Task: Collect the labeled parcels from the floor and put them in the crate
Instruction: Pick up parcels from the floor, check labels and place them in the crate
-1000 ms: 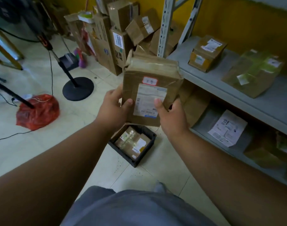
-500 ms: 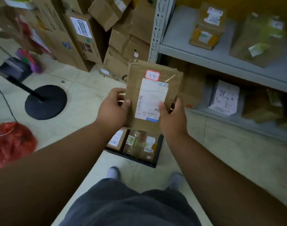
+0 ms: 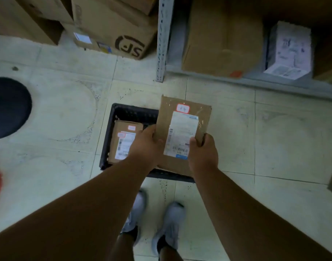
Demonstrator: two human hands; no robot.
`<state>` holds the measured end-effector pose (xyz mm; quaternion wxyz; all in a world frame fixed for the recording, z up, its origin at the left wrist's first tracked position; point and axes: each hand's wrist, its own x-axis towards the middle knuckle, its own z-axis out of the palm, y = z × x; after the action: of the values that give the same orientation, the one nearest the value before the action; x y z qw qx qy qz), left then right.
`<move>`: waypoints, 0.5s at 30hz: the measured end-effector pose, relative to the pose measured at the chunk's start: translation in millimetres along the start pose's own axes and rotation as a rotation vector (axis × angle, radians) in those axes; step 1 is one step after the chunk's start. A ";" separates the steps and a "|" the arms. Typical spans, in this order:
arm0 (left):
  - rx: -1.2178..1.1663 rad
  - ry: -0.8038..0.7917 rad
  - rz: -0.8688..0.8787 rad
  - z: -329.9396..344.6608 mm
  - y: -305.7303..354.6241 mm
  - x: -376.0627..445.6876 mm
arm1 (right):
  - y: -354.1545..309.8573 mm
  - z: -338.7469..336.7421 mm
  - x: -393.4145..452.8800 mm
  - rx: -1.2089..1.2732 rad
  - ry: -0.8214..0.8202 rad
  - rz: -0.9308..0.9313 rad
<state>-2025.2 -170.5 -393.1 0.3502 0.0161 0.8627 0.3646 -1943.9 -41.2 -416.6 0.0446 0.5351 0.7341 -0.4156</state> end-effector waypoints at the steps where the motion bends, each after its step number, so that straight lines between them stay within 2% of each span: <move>1: 0.009 -0.014 -0.008 11.1 -17.4 14.3 | 18.2 18.9 11.2 0.006 -0.011 0.021; 5: 0.093 -0.014 -0.052 46.2 -75.1 58.5 | 71.9 81.8 51.9 0.020 -0.085 0.059; 10: 0.198 0.015 -0.080 70.1 -122.9 94.3 | 107.9 137.8 85.3 0.076 -0.189 0.093; 13: 0.305 0.090 -0.075 73.9 -140.3 109.0 | 115.4 158.8 98.5 0.055 -0.258 0.032; 15: 0.404 0.063 -0.064 77.4 -148.1 118.1 | 118.8 166.0 105.7 0.002 -0.274 -0.024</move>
<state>-2032.9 -197.8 -595.7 0.3242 0.0472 0.9288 0.1733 -1953.9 -61.6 -645.3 0.1390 0.4646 0.7271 -0.4859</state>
